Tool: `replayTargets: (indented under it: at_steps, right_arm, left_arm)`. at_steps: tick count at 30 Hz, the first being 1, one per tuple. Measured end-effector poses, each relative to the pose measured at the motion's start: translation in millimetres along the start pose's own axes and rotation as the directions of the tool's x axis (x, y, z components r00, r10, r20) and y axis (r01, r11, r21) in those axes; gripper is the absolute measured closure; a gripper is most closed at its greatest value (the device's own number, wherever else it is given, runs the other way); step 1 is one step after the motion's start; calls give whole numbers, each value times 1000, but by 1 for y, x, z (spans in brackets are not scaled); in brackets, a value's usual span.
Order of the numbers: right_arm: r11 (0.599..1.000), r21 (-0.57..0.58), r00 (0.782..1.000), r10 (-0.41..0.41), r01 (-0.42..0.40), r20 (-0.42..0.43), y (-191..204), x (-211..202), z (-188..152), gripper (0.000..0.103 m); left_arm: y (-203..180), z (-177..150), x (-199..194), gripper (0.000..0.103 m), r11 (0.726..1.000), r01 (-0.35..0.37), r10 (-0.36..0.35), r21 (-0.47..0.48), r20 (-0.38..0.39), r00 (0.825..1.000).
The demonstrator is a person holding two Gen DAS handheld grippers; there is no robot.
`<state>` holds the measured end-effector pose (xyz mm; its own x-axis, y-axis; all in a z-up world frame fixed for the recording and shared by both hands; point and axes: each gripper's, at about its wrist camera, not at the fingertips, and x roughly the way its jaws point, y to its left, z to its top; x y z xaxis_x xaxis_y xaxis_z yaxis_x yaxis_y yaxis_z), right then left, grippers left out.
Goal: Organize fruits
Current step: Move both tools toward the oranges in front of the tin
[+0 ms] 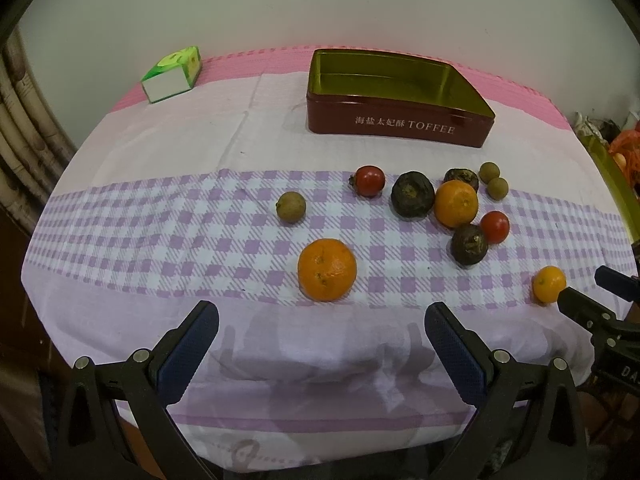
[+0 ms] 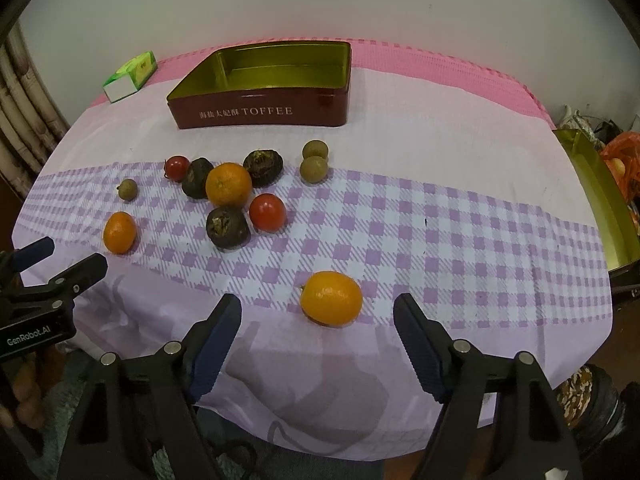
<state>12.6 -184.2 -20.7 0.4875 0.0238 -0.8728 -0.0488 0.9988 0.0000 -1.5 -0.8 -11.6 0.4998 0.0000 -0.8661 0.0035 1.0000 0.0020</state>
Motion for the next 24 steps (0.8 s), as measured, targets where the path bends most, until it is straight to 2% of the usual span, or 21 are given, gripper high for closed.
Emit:
replayTargets:
  at_steps: [24]
  right_arm:
    - [1000, 9, 1000, 11, -11, -11, 0, 2, 0, 29]
  left_arm:
    - [-2, -4, 5, 1, 1000, 1, -1, 9, -13, 1000]
